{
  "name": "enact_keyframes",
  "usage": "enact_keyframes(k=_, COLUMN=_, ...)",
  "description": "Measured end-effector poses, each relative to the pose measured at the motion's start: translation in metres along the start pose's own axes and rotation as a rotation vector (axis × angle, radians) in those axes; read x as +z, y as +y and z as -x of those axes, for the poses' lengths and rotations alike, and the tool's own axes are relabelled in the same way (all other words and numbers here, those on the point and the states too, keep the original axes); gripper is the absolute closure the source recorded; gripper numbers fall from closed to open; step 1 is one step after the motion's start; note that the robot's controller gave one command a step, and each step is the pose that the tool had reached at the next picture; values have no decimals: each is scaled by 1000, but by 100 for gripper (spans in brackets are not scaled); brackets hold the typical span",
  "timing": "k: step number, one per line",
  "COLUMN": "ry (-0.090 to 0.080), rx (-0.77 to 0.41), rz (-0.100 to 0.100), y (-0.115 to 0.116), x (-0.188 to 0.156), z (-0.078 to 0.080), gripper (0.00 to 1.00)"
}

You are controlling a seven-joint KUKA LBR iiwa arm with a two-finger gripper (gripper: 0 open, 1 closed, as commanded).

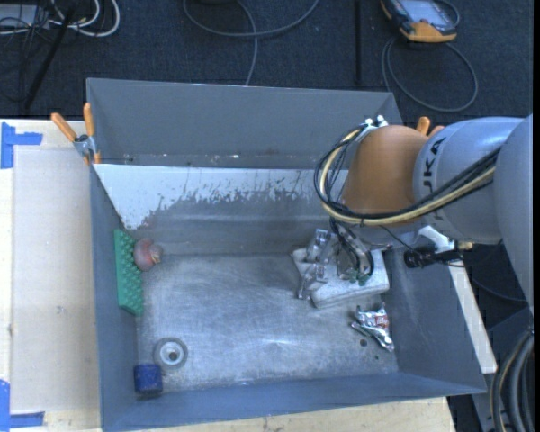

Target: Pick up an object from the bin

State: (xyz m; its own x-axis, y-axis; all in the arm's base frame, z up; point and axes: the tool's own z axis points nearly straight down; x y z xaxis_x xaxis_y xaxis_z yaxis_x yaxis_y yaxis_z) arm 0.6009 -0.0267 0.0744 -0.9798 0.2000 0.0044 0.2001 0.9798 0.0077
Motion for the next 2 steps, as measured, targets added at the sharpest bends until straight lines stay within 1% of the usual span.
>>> enact_keyframes(k=1, ry=-6, rx=-20, rz=-6, y=19, x=-92, z=-20, gripper=100)
enact_keyframes(k=2, ry=-12, rx=-24, rz=-5, y=18, x=-172, z=-12, gripper=100)
